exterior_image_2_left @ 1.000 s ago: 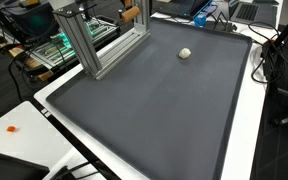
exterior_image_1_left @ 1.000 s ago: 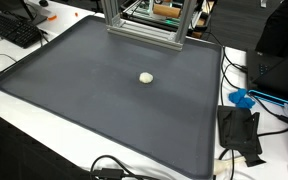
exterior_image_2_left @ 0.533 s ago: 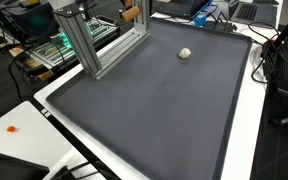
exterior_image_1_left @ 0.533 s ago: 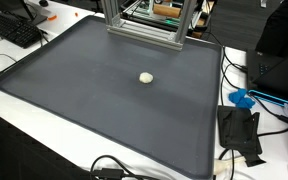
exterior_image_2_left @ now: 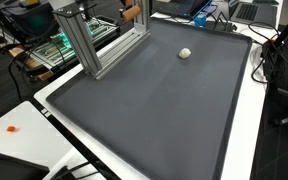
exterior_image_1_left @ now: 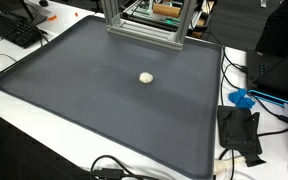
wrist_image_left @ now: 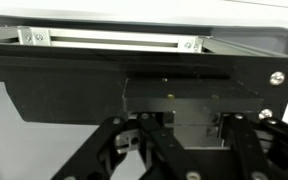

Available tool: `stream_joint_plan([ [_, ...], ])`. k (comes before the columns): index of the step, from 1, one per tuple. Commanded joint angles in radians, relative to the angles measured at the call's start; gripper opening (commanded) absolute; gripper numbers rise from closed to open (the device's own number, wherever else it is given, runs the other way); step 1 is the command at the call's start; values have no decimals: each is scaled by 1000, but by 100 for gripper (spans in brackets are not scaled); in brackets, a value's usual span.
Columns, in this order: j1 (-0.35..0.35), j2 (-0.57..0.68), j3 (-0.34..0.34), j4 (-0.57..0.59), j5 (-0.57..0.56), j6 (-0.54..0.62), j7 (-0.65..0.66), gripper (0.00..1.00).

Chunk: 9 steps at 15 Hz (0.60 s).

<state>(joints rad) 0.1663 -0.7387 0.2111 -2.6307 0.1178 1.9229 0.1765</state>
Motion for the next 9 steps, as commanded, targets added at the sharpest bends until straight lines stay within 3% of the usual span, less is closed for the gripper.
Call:
stream_joint_plan([
  [1,-8,6,10,39,-26,-31,11,28],
  [9,-13,7,8,65,-67,-28,-1,28],
])
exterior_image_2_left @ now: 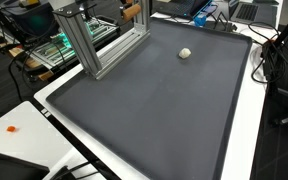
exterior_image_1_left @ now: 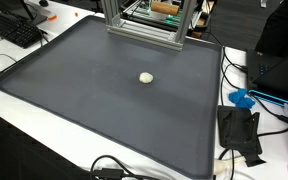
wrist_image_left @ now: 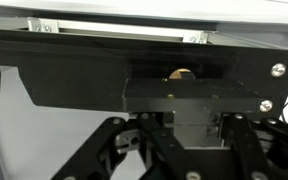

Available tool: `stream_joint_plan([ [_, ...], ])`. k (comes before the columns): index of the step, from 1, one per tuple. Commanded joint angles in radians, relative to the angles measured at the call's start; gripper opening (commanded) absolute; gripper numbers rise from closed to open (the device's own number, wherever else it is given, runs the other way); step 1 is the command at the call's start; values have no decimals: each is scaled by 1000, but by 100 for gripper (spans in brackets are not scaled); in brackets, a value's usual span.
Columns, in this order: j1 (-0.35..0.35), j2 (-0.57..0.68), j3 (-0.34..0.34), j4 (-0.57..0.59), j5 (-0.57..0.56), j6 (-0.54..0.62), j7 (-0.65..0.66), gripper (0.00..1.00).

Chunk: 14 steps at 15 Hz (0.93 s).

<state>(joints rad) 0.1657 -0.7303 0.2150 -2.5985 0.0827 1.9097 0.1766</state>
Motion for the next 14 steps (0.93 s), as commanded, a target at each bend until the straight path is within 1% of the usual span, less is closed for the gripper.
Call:
stream_joint_plan([
  [1,-14,-2,1,46,-35,-15,-1,28],
  [4,-21,0,-5,84,-53,5,-6,28],
  [6,-28,9,-10,109,-62,40,-10,28],
  [8,-36,25,-13,118,-65,114,-9,28],
  [11,-42,63,-14,114,-57,265,-5,28],
  [14,-39,137,-15,110,-45,413,-4,28],
])
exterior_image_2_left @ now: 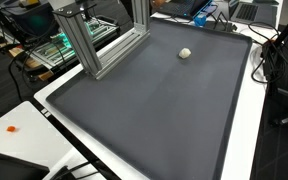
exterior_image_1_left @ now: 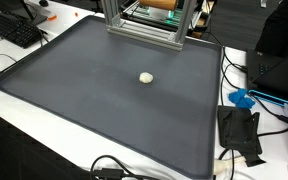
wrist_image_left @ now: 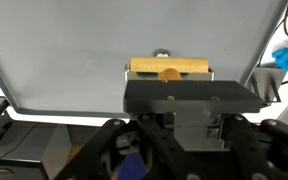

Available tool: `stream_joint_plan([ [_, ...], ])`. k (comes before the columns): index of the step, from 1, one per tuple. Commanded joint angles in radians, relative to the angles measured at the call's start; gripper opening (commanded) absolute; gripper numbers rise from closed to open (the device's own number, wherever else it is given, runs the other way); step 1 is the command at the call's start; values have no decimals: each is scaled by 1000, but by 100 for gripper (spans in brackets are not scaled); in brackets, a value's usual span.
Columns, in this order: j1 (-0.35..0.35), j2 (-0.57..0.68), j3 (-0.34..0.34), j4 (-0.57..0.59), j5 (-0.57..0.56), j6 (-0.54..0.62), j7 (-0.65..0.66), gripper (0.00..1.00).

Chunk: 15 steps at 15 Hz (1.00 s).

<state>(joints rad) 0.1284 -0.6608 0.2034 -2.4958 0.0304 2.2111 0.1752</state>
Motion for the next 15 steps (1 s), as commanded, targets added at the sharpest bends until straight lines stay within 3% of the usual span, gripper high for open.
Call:
stream_joint_plan([
  [1,-3,96,-2,4,4,161,-2,28],
  [7,-3,291,-4,8,0,370,-1,28],
  [14,-19,487,-14,33,-28,493,-10,28],
  [15,-9,447,-14,9,-13,468,-1,53],
])
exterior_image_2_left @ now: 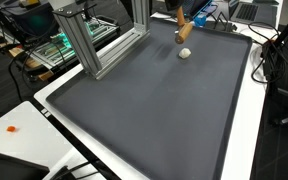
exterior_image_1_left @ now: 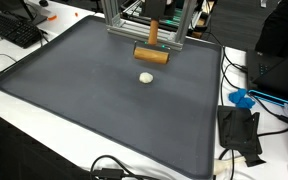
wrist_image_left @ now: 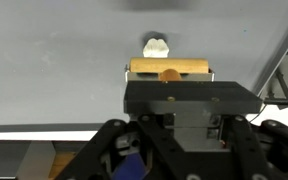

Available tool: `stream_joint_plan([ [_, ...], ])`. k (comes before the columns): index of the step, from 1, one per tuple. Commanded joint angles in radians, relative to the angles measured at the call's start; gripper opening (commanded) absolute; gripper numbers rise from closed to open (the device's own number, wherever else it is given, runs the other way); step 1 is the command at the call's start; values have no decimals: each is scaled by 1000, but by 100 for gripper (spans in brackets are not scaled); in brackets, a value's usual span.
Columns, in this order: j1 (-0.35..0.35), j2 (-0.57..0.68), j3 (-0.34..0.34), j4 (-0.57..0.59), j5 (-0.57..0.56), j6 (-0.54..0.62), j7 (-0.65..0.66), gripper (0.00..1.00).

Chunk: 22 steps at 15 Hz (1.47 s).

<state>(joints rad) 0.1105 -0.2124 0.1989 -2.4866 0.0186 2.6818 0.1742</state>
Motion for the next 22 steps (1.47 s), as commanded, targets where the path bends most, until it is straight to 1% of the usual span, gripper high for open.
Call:
stream_joint_plan([
  [1,8,20,-12,5,-4,5,-2,53],
  [5,8,47,-15,23,-5,10,-4,53],
  [6,8,47,-15,25,-5,10,-4,28],
  [10,2,94,-12,37,-26,52,3,28],
  [11,9,110,-17,44,-9,68,-19,28],
  [16,-1,169,-26,63,-73,119,-18,28],
  [19,2,206,-38,84,-83,122,-35,28],
  [22,5,229,-46,99,-71,95,-71,28],
])
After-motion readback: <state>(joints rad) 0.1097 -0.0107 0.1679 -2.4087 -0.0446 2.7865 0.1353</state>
